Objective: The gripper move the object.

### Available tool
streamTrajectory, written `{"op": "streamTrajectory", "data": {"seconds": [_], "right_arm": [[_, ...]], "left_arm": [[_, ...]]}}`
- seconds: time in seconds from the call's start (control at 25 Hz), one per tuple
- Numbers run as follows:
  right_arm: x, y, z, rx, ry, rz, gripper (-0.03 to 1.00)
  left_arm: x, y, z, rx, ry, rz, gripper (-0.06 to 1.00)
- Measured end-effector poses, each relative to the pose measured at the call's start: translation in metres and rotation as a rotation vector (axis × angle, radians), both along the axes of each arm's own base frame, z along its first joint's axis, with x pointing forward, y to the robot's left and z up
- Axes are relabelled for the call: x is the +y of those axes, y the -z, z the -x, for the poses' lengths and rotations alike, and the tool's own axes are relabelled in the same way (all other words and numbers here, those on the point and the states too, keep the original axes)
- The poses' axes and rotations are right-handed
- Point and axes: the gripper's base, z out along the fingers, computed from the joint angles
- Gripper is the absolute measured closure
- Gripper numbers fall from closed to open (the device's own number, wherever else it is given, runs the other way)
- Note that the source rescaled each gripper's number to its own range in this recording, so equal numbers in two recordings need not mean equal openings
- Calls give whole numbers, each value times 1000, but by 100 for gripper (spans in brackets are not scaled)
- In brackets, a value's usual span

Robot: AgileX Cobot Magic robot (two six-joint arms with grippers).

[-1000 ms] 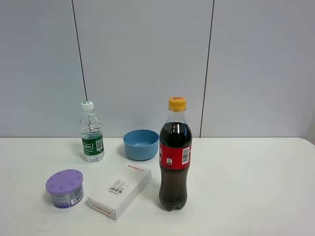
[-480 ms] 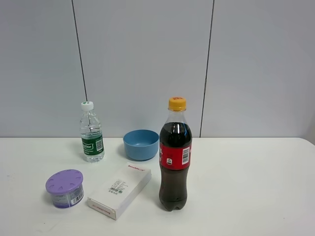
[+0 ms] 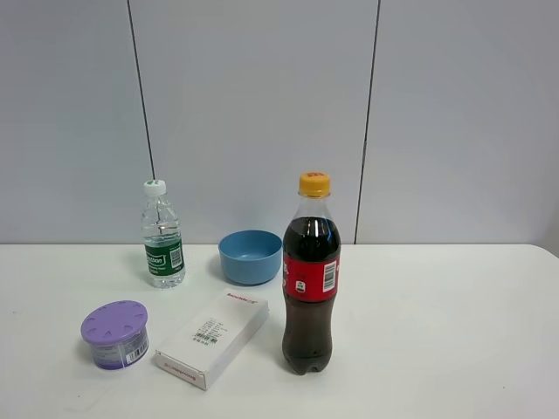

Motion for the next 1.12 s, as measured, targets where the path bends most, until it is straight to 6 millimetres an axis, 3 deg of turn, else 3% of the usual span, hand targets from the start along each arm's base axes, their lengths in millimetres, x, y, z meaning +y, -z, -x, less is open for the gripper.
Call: {"op": "streamTrajectory", "data": {"seconds": [0.16,1.12], "right_arm": [[1,0,0,1,57,4,63],[2,0,0,4,35,33,63]], "left_arm": [[0,0,0,0,0,0,-6],[0,0,0,0,0,0,-6]]}}
